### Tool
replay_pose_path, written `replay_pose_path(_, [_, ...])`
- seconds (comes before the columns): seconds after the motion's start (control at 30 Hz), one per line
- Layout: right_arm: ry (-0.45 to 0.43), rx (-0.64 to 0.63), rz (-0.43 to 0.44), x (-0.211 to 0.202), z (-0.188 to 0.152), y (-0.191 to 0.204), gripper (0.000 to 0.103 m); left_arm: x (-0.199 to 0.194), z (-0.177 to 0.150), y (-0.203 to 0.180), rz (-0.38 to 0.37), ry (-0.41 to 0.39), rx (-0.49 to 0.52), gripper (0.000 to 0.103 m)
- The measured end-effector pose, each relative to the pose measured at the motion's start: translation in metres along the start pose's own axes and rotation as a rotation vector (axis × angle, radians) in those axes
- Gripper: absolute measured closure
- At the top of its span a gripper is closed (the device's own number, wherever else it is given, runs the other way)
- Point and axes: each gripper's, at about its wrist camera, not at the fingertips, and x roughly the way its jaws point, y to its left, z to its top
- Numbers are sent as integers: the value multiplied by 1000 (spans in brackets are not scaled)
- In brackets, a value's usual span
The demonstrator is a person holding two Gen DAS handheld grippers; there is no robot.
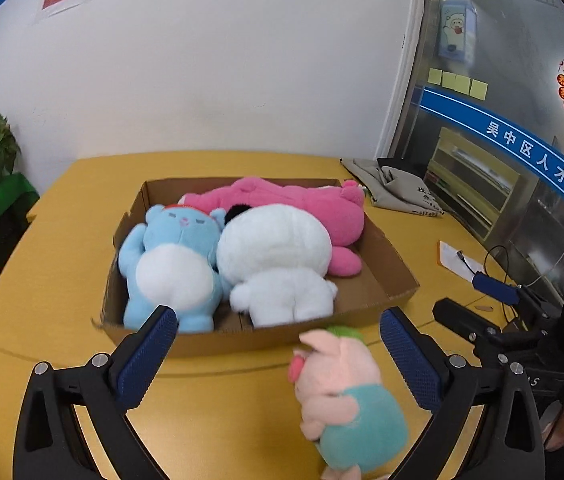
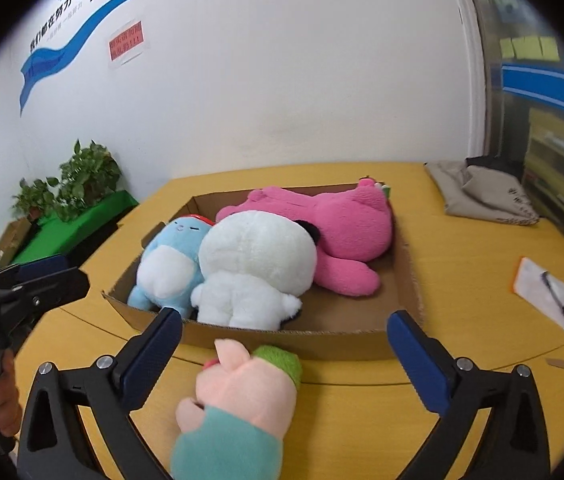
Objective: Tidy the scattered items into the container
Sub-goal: 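Open both grippers and withdraw them toward the pink pig plush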
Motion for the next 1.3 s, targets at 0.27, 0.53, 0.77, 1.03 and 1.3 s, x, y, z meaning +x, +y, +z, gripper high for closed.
replay_pose_path(0.27, [-23,-34,-57,-26,-7,6,1,-10,-15,-3,-26,13,-10,0])
replay_pose_path(0.53, [-7,-50,-75,-27,-12,6,1,-7,-17,-7,-52,21,-16,0])
replay_pose_path(0.77, [5,-50,-84,-23,-13,4,1,-1,-16,-11,-62,29,-12,0])
replay_pose_path(1.03, [25,-50,-88,-17,-16,2,1,6,-19,-9,-63,46,-27,0])
replay_pose_path(1.3, [39,-43,-82,-14,-20,0,1,11,-20,-10,-63,60,-31,0])
